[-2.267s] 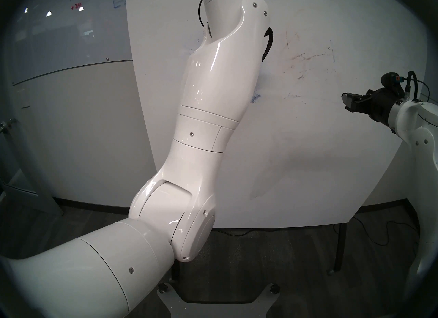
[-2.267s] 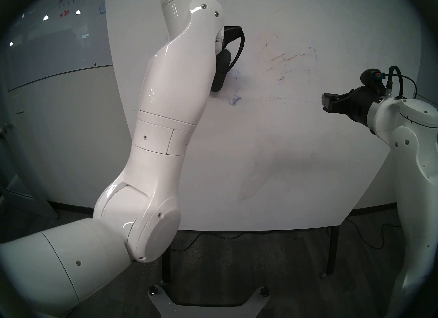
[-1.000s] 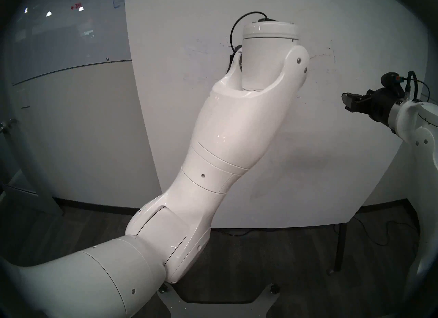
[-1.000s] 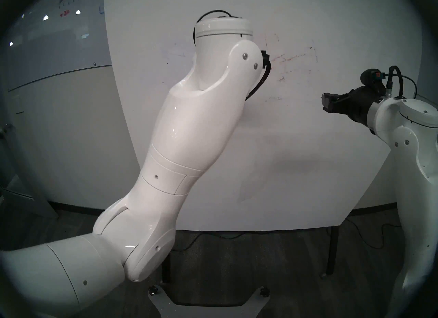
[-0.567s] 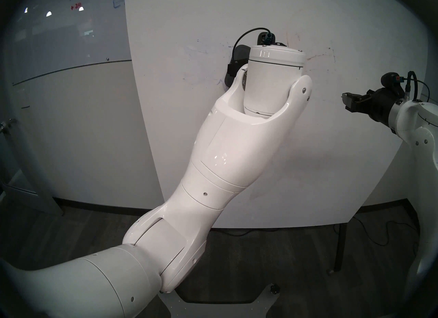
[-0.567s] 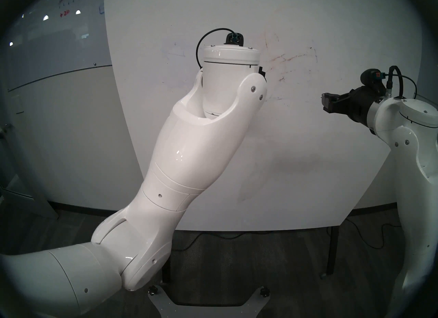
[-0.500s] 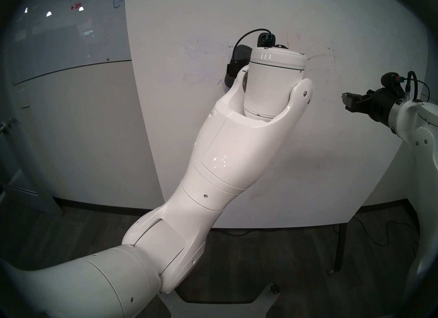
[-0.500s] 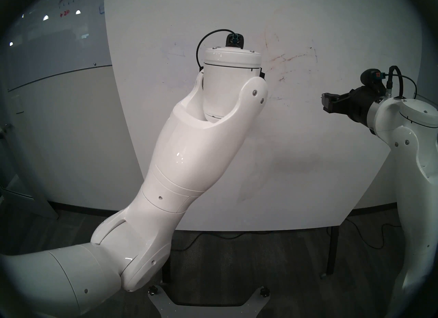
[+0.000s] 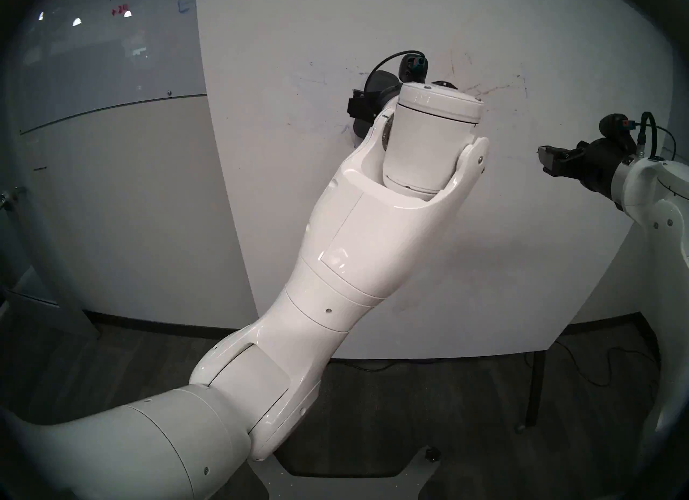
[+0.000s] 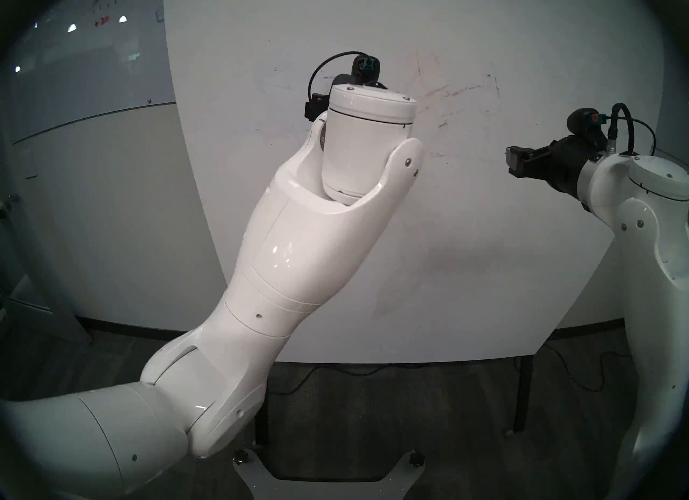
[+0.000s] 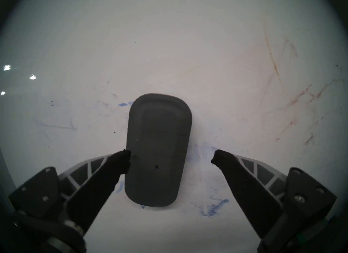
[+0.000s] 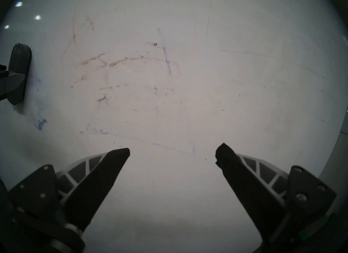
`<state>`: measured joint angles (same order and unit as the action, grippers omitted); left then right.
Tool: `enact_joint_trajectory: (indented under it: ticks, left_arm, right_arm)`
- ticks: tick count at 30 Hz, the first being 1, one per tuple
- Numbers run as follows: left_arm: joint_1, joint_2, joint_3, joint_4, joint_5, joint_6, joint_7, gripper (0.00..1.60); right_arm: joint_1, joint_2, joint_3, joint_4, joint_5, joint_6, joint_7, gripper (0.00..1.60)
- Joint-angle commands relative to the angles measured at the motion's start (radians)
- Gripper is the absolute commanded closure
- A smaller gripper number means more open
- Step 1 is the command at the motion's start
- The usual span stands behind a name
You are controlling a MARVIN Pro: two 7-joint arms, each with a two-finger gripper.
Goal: Erase all marks on the whiteboard with the eraser
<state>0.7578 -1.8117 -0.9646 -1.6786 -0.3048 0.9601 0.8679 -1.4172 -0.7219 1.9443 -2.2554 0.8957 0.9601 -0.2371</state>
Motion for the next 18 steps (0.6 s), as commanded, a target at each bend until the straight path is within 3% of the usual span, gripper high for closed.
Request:
enact_joint_trajectory:
  ticks: [1,18]
  left_arm:
    - [-0.041,-0.022,-0.042,0.029,0.026,0.0,0.1,0.0]
    - [-0.061,-0.048,-0.092,0.081,0.027,0.0,0.067,0.0]
  right_arm:
    - [0.009,0.004,0.003,-0.005,-0.002,-0.007,0.001,0.0]
    - [0.009,0.004,0.003,-0.004,-0.003,-0.008,0.001,0.0]
